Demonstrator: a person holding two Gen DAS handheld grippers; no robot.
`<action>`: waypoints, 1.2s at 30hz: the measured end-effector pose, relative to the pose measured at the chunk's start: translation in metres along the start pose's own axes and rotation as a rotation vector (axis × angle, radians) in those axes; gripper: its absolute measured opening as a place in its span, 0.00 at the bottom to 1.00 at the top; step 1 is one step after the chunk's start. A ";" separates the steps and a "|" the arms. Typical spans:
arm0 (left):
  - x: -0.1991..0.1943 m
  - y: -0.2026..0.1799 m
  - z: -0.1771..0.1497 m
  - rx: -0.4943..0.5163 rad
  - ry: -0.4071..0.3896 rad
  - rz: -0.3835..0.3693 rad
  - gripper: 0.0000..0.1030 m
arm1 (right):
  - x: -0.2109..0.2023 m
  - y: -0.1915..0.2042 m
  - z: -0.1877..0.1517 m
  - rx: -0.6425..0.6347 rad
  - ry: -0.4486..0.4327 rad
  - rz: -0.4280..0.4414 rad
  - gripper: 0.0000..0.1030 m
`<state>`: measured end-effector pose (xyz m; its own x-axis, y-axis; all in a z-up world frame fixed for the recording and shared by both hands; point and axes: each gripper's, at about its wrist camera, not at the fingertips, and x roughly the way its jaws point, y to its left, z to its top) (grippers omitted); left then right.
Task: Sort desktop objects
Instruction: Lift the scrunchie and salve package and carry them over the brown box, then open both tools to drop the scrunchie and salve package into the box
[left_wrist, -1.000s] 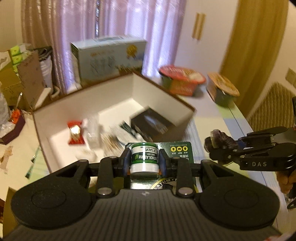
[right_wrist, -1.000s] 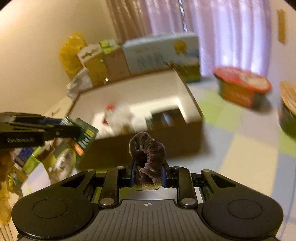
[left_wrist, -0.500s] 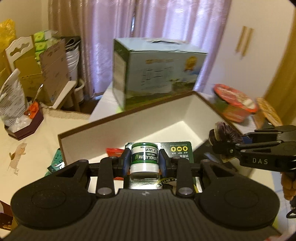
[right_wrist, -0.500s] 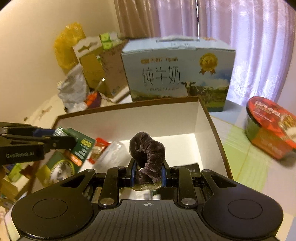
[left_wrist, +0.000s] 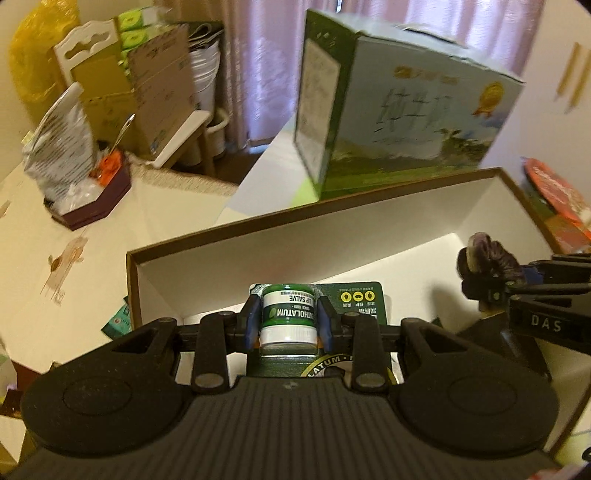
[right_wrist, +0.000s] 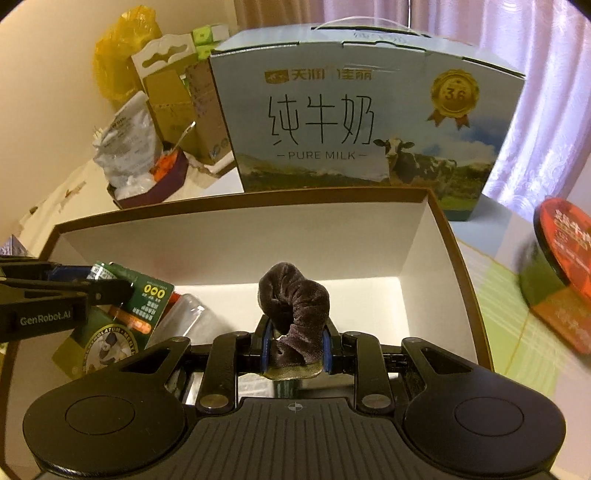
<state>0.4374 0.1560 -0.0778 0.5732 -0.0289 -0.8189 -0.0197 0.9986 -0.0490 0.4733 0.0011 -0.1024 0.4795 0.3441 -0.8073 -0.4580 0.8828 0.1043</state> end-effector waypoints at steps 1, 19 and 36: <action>0.003 0.001 0.000 -0.006 0.002 0.005 0.26 | 0.003 -0.001 0.001 -0.006 0.001 -0.004 0.22; 0.004 -0.004 0.001 -0.007 -0.021 0.027 0.49 | -0.004 -0.002 -0.004 -0.125 -0.101 0.013 0.78; -0.066 -0.021 -0.016 0.054 -0.113 0.015 0.79 | -0.079 -0.001 -0.040 -0.065 -0.180 0.032 0.98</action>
<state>0.3866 0.1359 -0.0324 0.6617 -0.0119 -0.7497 0.0132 0.9999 -0.0043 0.4052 -0.0396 -0.0618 0.5869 0.4287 -0.6869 -0.5199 0.8499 0.0862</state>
